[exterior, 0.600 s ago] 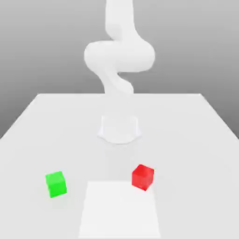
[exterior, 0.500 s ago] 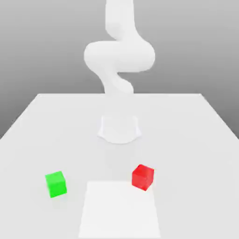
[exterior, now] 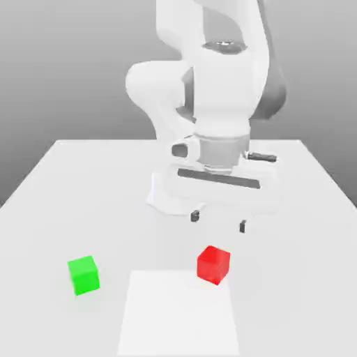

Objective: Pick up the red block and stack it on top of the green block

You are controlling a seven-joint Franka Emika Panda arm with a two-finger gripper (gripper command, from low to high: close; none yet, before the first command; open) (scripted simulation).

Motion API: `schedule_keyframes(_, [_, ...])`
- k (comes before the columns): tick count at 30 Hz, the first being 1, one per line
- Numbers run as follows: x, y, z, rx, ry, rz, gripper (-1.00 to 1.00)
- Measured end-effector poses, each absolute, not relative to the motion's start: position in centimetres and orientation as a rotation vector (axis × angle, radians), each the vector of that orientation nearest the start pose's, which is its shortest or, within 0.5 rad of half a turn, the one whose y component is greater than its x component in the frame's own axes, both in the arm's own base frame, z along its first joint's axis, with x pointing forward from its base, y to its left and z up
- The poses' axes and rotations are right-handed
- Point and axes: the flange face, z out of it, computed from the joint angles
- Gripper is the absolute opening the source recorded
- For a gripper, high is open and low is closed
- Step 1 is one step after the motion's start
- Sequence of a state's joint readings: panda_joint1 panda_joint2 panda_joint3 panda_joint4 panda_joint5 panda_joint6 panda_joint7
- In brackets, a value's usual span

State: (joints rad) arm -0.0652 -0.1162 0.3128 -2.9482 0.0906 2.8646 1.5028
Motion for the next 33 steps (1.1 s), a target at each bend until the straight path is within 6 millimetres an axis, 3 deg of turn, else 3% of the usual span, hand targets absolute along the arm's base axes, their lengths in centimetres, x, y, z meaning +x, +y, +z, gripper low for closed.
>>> schedule_keyframes(6, [31.3,7.2,15.0,-2.437,1.981,-0.001,0.00])
schedule_keyframes(7, [31.2,7.2,14.5,-2.438,1.980,0.000,-1.00])
schedule_keyframes(14, [31.2,7.3,14.5,-2.438,1.978,-0.002,-1.00])
schedule_keyframes(22, [31.3,7.2,20.1,-2.440,1.979,-0.006,-1.00])
schedule_keyframes(26, [32.8,3.6,21.6,-2.387,2.032,0.002,-1.00])
schedule_keyframes(33, [34.7,-6.8,23.2,-2.256,2.168,0.002,-1.00])
